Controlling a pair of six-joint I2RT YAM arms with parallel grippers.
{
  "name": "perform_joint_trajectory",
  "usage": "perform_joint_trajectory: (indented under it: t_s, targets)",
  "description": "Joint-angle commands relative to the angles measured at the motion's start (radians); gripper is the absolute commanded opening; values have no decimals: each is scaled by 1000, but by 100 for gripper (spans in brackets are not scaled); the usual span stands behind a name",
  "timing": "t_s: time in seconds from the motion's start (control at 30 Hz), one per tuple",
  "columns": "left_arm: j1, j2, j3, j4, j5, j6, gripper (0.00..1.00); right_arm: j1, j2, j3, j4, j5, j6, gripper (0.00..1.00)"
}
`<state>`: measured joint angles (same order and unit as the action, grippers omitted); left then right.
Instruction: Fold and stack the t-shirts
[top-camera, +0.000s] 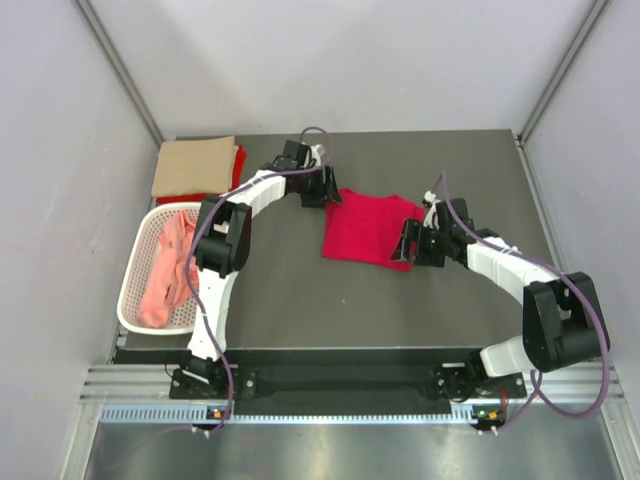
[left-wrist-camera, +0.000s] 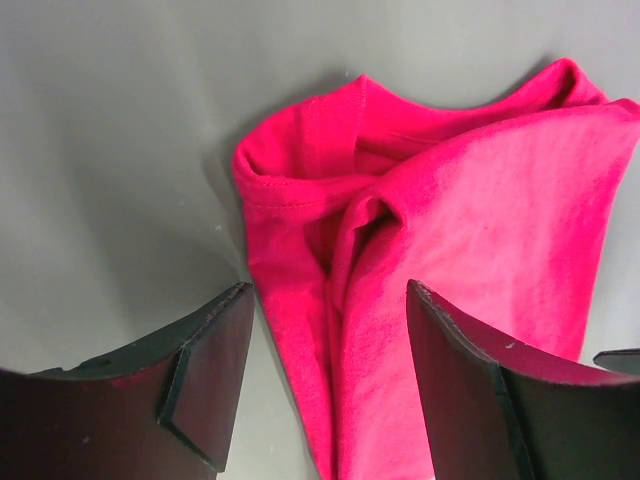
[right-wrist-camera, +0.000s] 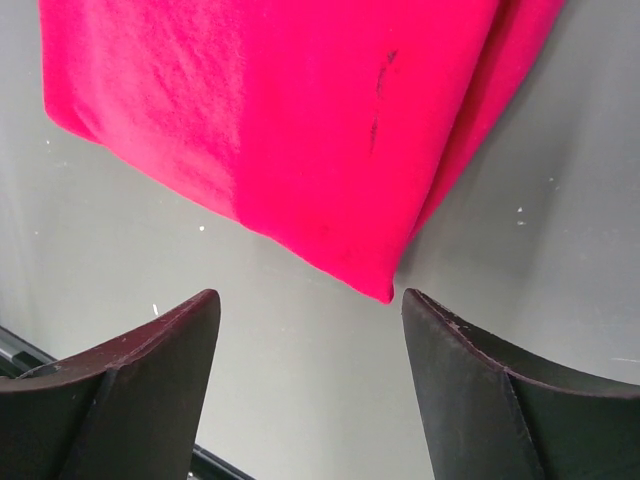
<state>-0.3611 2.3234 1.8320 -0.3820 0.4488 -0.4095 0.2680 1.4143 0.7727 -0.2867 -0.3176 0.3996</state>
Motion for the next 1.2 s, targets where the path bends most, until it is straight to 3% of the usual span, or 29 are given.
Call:
perform_joint_trajectory:
  t_s: [0.0,0.7,0.73,0.87,0.9,1.03,1.17]
  targets:
    - [2,53,-16,2,-12,-3,68,8,-40,28,-12,0,-28,74]
    - [-39,108,-20,34,-45,14,54,0,-71,22,-9,-15,-28,76]
    - [-39,108,-22,34,-45,14,52,-1,-71,22,-9,-15,-28,76]
    - [-39,91,-22,11,-55,15,18,-3,-72,22,-8,-14,-27,76]
    - [-39,84,-7,0,-65,24,1,-3,-75,22,-9,-12,-28,76]
    - [-38,54,101,-125,-203,83,0,-3,-83,25,-6,-15,-22,76]
    - [-19,73,318,-320,-289,149,0,-6,-100,31,-9,-18,-18,76]
